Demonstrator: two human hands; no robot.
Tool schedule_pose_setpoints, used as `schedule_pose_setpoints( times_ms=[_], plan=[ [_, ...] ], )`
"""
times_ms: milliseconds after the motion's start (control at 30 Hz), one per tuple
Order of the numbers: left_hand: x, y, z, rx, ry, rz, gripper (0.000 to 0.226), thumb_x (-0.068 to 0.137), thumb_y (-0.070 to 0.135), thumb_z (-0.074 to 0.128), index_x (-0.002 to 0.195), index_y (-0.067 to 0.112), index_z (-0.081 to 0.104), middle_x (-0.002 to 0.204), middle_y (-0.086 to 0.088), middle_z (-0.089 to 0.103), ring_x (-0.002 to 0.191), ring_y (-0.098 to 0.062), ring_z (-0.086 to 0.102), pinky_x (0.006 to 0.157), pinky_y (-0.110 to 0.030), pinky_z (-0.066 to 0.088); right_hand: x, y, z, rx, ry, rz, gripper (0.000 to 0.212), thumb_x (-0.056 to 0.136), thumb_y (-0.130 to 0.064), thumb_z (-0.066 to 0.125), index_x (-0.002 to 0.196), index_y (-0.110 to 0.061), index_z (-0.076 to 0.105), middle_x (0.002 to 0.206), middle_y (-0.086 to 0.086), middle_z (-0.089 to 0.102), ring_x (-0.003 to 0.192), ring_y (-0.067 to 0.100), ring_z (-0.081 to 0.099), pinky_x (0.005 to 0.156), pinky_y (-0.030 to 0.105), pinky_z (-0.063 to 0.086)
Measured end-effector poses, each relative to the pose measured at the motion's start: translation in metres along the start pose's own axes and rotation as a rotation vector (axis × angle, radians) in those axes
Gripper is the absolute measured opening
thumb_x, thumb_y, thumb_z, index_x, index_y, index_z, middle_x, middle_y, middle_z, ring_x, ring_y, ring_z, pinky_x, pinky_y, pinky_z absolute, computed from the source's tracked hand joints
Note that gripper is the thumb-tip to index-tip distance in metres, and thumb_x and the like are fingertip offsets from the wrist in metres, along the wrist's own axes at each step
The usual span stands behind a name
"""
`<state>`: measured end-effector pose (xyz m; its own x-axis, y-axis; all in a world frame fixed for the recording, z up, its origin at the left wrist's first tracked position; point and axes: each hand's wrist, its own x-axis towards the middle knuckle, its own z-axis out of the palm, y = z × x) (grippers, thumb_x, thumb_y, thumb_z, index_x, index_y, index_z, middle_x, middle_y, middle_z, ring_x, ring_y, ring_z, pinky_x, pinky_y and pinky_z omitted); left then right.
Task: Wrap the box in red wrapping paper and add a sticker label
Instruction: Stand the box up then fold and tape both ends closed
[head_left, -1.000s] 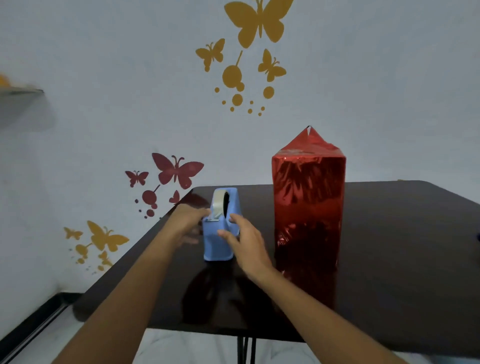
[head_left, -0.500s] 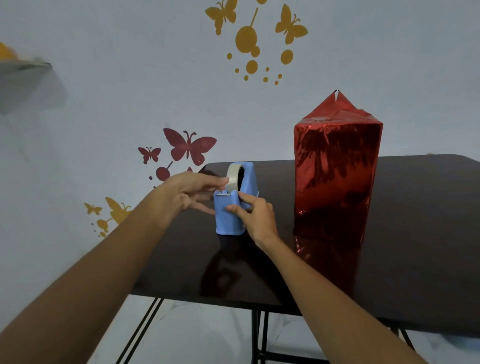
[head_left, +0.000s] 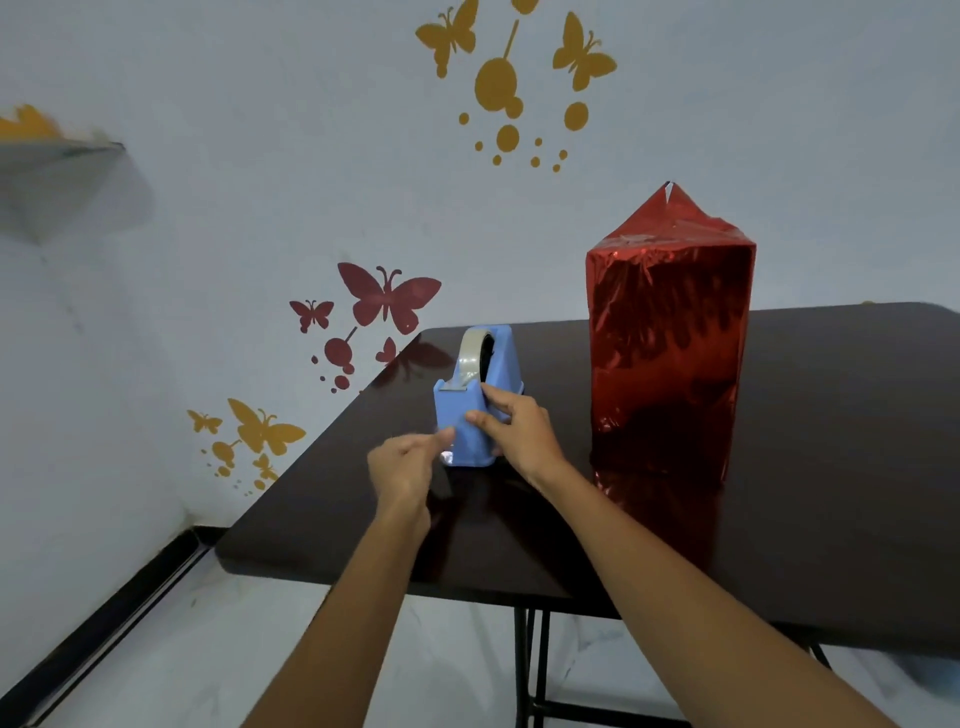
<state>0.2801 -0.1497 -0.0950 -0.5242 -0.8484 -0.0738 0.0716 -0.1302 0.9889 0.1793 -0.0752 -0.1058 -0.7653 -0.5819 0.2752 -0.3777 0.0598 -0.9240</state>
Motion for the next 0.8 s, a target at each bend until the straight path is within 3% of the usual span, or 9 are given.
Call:
schedule_pose_setpoints(
  times_ms=[100,200,267,333,400,467,600,667,800],
  plan=[
    [-0.025,0.008,-0.015,-0.069,-0.077,0.108,0.011,0.078,0.021,0.073,0.086,0.014,0.073,0.099,-0.003,0.071,0.099,-0.015,0.064,0.075,-0.025,0.046,-0.029,-0.027,-0.016,-0.237,0.088,-0.211,0.047,0.091,-0.023,0.058,0.137,-0.025,0.048,0.118,0.006,0.064,0.103,0.018,0.06,0.092,0.035,0.049],
    [-0.046,0.061,-0.001,-0.102,-0.393,0.277,0.032,0.067,0.037,0.075,0.089,0.014,0.076,0.108,0.002,0.071,0.106,-0.01,0.062,0.097,-0.034,0.043,-0.071,-0.078,-0.069,-0.19,0.402,-0.788,0.042,0.088,-0.025,0.059,0.128,-0.014,0.055,0.112,-0.008,0.064,0.101,0.005,0.059,0.091,0.017,0.046],
    [-0.055,0.103,0.023,-0.087,-0.619,0.365,0.029,0.062,0.037,0.078,0.084,0.017,0.079,0.119,0.007,0.066,0.112,-0.006,0.059,0.104,-0.035,0.039,-0.083,-0.102,-0.113,-0.211,0.618,-0.924,0.046,0.084,-0.029,0.065,0.127,-0.019,0.052,0.118,-0.017,0.057,0.111,0.002,0.053,0.097,0.016,0.039],
    [-0.061,0.138,0.057,-0.004,-0.763,0.441,0.021,0.064,0.034,0.073,0.08,0.022,0.079,0.132,0.013,0.056,0.121,0.0,0.05,0.107,-0.031,0.032,-0.078,-0.114,-0.155,-0.168,0.694,-0.707,0.075,0.074,-0.05,0.07,0.137,-0.035,0.033,0.131,-0.021,0.045,0.123,0.001,0.041,0.102,0.016,0.031],
    [-0.065,0.162,0.096,0.114,-0.895,0.495,0.019,0.066,0.033,0.071,0.08,0.022,0.078,0.141,0.011,0.048,0.124,-0.003,0.045,0.111,-0.033,0.026,-0.065,-0.113,-0.186,-0.13,0.622,-0.395,0.113,0.058,-0.065,0.074,0.146,-0.036,0.009,0.147,-0.011,0.029,0.134,0.004,0.027,0.111,0.025,0.023],
    [-0.064,0.174,0.131,0.219,-0.986,0.485,0.016,0.073,0.029,0.071,0.085,0.02,0.077,0.144,0.008,0.044,0.127,-0.006,0.041,0.115,-0.037,0.02,-0.05,-0.106,-0.205,-0.093,0.443,-0.181,0.131,0.055,-0.052,0.079,0.148,-0.029,-0.011,0.155,0.001,0.018,0.141,0.013,0.02,0.113,0.032,0.018],
    [-0.055,0.18,0.172,0.404,-1.006,0.47,0.018,0.082,0.018,0.07,0.098,0.012,0.073,0.147,0.001,0.041,0.136,-0.012,0.034,0.1,-0.025,0.023,-0.029,-0.089,-0.212,-0.021,0.193,-0.06,0.133,0.067,-0.026,0.082,0.145,-0.023,-0.025,0.15,0.004,0.034,0.137,0.015,0.032,0.106,0.027,0.026],
    [-0.052,0.179,0.178,0.477,-0.997,0.485,0.024,0.081,0.017,0.071,0.102,0.008,0.072,0.146,-0.002,0.042,0.136,-0.012,0.034,0.095,-0.023,0.024,-0.024,-0.085,-0.211,0.015,0.168,-0.067,0.132,0.067,-0.021,0.083,0.145,-0.024,-0.024,0.142,0.002,0.043,0.133,0.017,0.039,0.105,0.029,0.03],
    [-0.042,0.179,0.185,0.541,-0.966,0.488,0.026,0.08,0.019,0.072,0.102,0.006,0.073,0.144,-0.001,0.044,0.138,-0.012,0.031,0.094,-0.024,0.022,-0.023,-0.079,-0.21,0.088,0.215,-0.088,0.131,0.063,-0.02,0.085,0.147,-0.028,-0.015,0.14,0.003,0.041,0.128,0.018,0.042,0.11,0.042,0.034]
  ],
)
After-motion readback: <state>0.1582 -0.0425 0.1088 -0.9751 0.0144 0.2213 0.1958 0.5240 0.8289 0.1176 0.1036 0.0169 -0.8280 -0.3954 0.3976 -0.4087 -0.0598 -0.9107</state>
